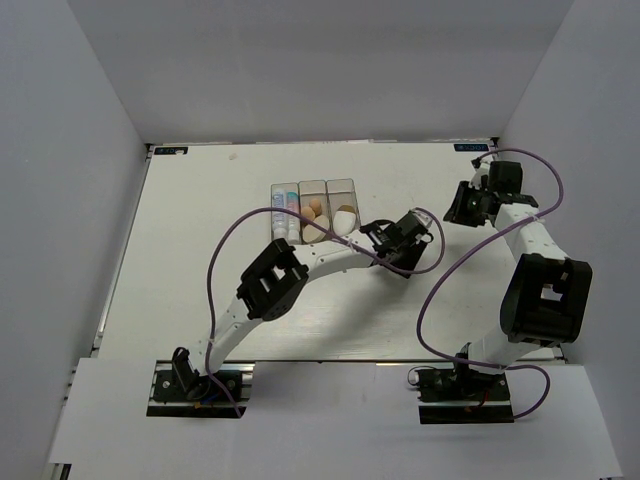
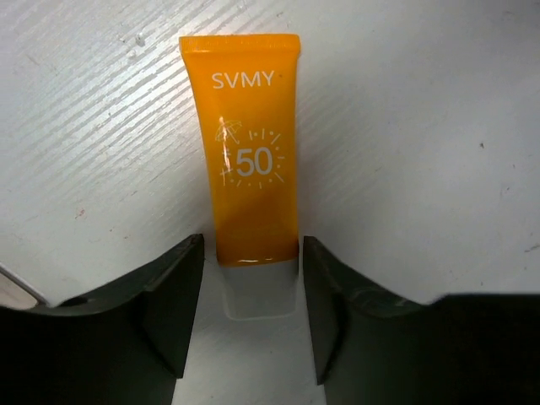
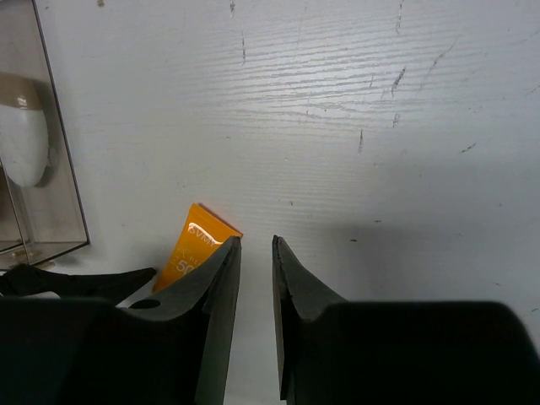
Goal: Organize the makeup
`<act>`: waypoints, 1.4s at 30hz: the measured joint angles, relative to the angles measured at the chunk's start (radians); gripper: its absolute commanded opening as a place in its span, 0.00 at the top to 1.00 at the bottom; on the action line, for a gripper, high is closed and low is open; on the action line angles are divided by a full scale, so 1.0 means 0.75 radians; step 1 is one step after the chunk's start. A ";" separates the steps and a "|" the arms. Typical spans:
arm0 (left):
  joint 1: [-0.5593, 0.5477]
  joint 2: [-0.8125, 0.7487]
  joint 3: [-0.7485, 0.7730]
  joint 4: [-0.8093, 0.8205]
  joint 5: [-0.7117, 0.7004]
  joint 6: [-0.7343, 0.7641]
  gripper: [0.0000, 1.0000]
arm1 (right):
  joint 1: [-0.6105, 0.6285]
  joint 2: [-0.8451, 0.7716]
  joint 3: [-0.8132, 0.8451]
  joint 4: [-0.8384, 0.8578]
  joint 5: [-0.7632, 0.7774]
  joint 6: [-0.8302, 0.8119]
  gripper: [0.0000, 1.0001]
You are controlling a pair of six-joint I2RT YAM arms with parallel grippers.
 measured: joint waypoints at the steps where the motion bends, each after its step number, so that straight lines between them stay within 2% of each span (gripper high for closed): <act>1: -0.002 0.002 0.000 0.000 -0.017 -0.002 0.47 | 0.000 0.000 -0.004 -0.001 -0.001 0.001 0.72; 5: -0.010 0.003 0.000 -0.012 -0.070 -0.006 0.60 | 0.000 0.000 -0.009 -0.001 -0.009 0.010 0.72; 16: -0.012 -0.027 0.017 -0.092 -0.166 -0.015 0.72 | 0.000 -0.001 -0.022 0.003 -0.041 0.014 0.72; 26: 0.110 -0.354 0.009 -0.079 -0.281 -0.089 0.78 | 0.000 -0.001 -0.046 0.000 -0.070 0.014 0.72; 36: 0.284 -0.406 -0.116 -0.136 -0.390 -0.190 0.76 | 0.001 -0.001 -0.047 -0.001 -0.110 -0.015 0.70; 37: 0.294 -0.400 -0.120 -0.151 -0.391 -0.192 0.74 | 0.001 -0.001 -0.047 -0.001 -0.112 -0.015 0.70; 39: 0.309 -0.389 -0.123 -0.159 -0.392 -0.200 0.64 | 0.002 -0.001 -0.047 -0.001 -0.120 -0.016 0.69; 42: 0.319 -0.388 -0.127 -0.169 -0.388 -0.210 0.56 | 0.003 -0.001 -0.048 -0.001 -0.129 -0.016 0.68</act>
